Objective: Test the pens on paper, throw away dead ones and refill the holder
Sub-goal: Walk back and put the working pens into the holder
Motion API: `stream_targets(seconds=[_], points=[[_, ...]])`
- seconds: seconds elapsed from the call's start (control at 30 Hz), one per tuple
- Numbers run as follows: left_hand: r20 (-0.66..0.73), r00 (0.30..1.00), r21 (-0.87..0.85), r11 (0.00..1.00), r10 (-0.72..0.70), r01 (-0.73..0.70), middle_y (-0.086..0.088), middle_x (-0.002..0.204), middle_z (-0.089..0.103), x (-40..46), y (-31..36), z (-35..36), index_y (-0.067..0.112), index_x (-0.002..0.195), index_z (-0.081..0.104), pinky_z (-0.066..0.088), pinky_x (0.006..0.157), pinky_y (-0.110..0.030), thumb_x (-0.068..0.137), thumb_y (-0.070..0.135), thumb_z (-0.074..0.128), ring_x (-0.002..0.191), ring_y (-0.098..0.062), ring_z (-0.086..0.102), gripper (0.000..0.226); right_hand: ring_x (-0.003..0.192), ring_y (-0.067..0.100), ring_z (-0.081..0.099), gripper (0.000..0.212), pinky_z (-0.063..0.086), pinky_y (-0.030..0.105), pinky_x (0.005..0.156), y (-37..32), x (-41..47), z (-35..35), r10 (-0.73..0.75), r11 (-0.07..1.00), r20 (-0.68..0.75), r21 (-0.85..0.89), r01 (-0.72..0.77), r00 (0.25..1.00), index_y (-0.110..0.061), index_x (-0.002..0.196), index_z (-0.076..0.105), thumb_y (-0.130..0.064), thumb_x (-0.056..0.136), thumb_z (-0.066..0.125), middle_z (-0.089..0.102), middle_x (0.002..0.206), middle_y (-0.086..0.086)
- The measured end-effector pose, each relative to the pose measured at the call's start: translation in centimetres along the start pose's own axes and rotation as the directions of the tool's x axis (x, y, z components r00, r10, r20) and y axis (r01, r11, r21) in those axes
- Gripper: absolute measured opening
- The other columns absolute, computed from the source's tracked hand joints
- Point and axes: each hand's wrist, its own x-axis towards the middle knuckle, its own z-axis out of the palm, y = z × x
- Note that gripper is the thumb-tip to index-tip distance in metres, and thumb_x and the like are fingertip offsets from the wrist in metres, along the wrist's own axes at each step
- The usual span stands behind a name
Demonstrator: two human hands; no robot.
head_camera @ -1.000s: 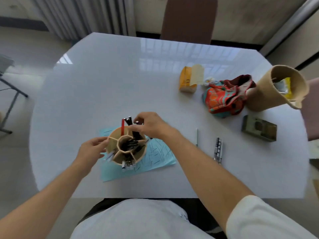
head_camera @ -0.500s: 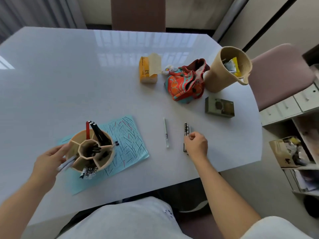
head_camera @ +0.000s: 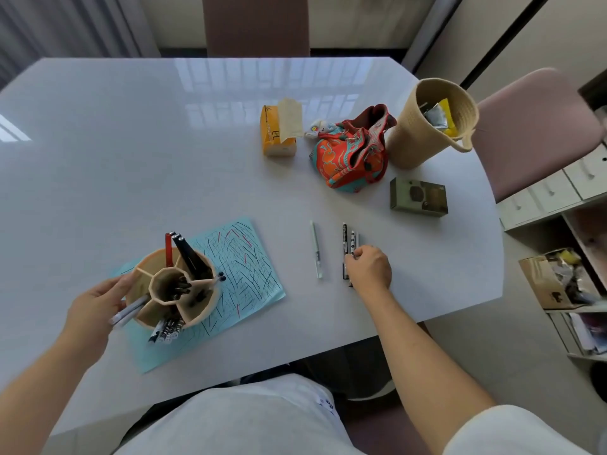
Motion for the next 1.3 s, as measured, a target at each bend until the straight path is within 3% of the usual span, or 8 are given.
stream_targets(seconds=[0.13,0.3,0.43,0.53,0.63,0.8,1.1,1.3], points=[[-0.008,1.0,0.004,1.0,0.01,-0.01,-0.009,0.093,0.068,-0.4,0.4,0.5,0.028,0.09,0.079,0.043,0.065,-0.034,0.083,0.046,0.072,0.071,-0.02,0.05,0.021,0.094,0.033,0.069,0.028,0.055,0.034,0.077,-1.6,-0.2,0.4,-0.011,0.991,0.084,-0.133,0.023,0.996,-0.011,0.103,0.072,-0.034,0.088,0.065,0.073,0.104,0.012],[-0.013,0.998,0.047,0.997,0.054,-0.053,-0.003,0.09,0.067,-0.6,0.6,0.5,0.019,0.107,0.074,0.045,0.065,-0.031,0.094,0.034,0.064,0.075,-0.02,0.054,0.022,0.104,0.032,0.071,0.042,0.056,0.035,0.081,-4.3,-0.5,2.2,-0.068,0.97,0.16,-0.218,0.103,0.985,-0.011,0.111,0.068,-0.042,0.083,0.067,0.073,0.112,0.014],[-0.069,0.998,0.012,1.0,0.007,-0.006,0.009,0.069,0.071,-1.7,1.9,1.1,0.02,0.092,0.075,0.05,0.052,-0.018,0.091,0.032,0.07,0.059,-0.006,0.06,0.013,0.108,0.035,0.07,0.043,0.056,0.038,0.086,-5.0,-0.4,2.4,-0.072,0.956,0.204,-0.264,0.126,0.976,-0.007,0.114,0.065,-0.037,0.084,0.066,0.071,0.118,0.018],[-0.076,0.997,0.027,1.0,-0.015,0.017,0.003,0.078,0.072,-1.8,2.2,1.1,0.02,0.094,0.076,0.049,0.06,-0.022,0.091,0.034,0.07,0.068,-0.011,0.059,0.015,0.086,0.038,0.066,0.033,0.052,0.038,0.071,-5.6,-0.4,0.7,-0.106,0.986,0.134,-0.118,0.122,0.985,-0.011,0.092,0.066,-0.04,0.077,0.063,0.073,0.098,0.02],[-0.07,0.997,0.01,0.999,-0.03,0.03,0.004,0.077,0.073,-2.0,2.0,1.0,0.021,0.093,0.076,0.05,0.057,-0.021,0.092,0.033,0.07,0.064,-0.011,0.059,0.013,0.068,0.031,0.061,0.032,0.045,0.032,0.062,-8.0,-2.1,-1.5,-0.13,0.96,0.063,0.256,0.11,0.99,-0.015,0.077,0.061,-0.045,0.068,0.055,0.069,0.074,0.01],[-0.064,0.998,0.019,1.0,-0.013,0.014,0.003,0.08,0.072,-2.8,0.7,0.9,0.028,0.094,0.076,0.051,0.052,-0.022,0.095,0.034,0.065,0.056,-0.011,0.059,0.013,0.057,0.018,0.067,0.006,0.055,0.032,0.052,-12.4,-8.1,-1.8,-0.343,0.626,0.226,0.778,0.043,0.912,-0.01,0.088,0.063,-0.006,0.084,0.066,0.071,0.072,0.012],[-0.024,1.0,0.014,1.0,0.002,-0.001,0.001,0.094,0.075,-4.1,-2.5,0.3,0.027,0.108,0.069,0.06,0.066,-0.029,0.097,0.026,0.063,0.075,-0.021,0.074,0.013,0.077,0.032,0.074,0.007,0.063,0.037,0.074,-15.1,-16.6,0.5,-0.568,0.422,0.267,0.907,-0.003,0.778,-0.004,0.098,0.066,-0.002,0.093,0.07,0.074,0.09,0.016],[-0.027,1.0,0.011,1.0,0.0,0.0,0.001,0.105,0.072,-4.9,-3.4,0.6,0.029,0.114,0.063,0.059,0.065,-0.027,0.094,0.027,0.066,0.078,-0.019,0.074,0.021,0.083,0.009,0.069,0.023,0.056,0.017,0.075,-16.4,-17.7,2.1,-0.685,0.591,0.155,0.69,0.419,0.711,-0.02,0.098,0.067,-0.015,0.084,0.083,0.07,0.092,-0.004]])
